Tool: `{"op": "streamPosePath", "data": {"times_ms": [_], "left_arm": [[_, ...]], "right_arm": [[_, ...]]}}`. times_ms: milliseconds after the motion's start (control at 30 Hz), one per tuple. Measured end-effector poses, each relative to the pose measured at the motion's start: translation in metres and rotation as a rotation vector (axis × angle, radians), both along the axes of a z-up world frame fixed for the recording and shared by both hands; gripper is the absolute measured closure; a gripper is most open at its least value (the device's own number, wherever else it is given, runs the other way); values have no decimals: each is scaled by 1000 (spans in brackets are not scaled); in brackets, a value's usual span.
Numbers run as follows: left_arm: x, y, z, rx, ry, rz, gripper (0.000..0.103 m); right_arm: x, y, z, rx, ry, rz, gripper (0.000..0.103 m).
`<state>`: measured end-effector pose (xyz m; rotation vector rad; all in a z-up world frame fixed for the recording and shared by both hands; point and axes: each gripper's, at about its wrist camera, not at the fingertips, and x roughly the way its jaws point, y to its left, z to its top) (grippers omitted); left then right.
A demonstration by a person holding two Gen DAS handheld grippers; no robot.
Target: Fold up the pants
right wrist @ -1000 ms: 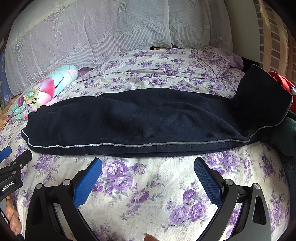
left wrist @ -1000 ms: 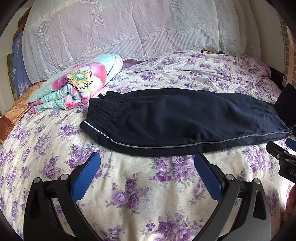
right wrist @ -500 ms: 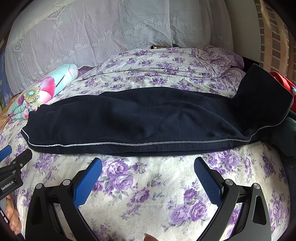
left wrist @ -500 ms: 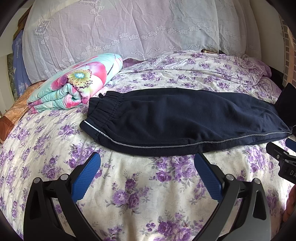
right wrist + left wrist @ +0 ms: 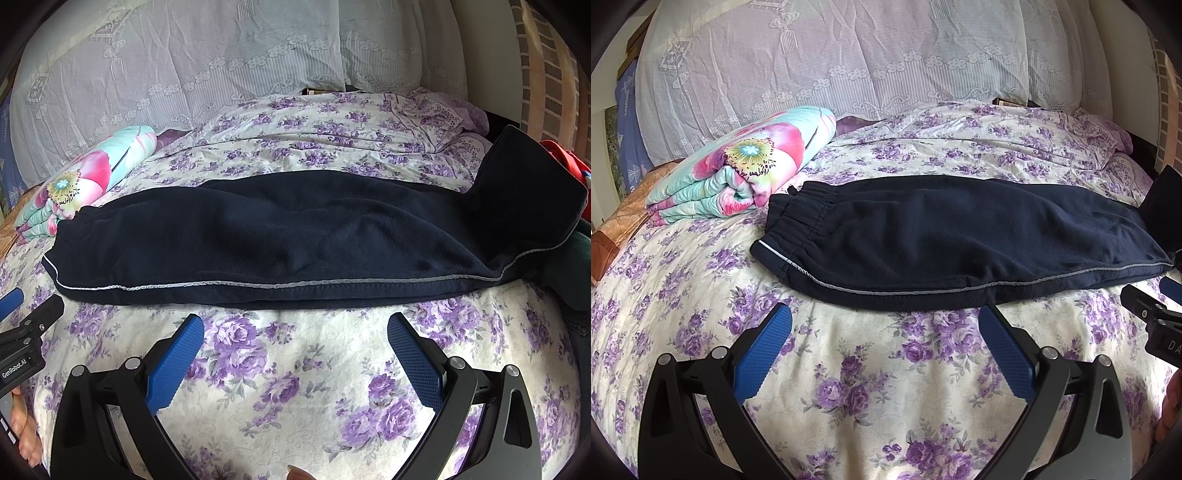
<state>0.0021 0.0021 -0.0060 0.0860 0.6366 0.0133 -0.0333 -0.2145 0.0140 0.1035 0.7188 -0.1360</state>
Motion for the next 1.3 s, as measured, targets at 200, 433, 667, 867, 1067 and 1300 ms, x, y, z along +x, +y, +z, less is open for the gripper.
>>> {"op": "streamPosePath", "data": {"times_ms": [200, 433, 667, 867, 1067, 1300], "left_arm": [[0, 0, 0, -1, 0, 0, 5], [0, 0, -1, 0, -1, 0, 4], [0, 0, 0, 0, 0, 0, 5], [0, 0, -1, -1, -1, 0, 4], [0, 0, 0, -1, 0, 0, 5], [0, 0, 0, -1, 1, 0, 5]], "right_arm": [[0, 0, -1, 0, 0, -1, 3], [0, -1, 0, 1, 2, -1, 3], [0, -1, -1, 1, 3, -1, 3], [0, 0, -2, 1, 4, 0, 3], [0, 0, -2, 2, 6, 0, 3], [1, -1, 0, 2, 7, 0, 3]]}}
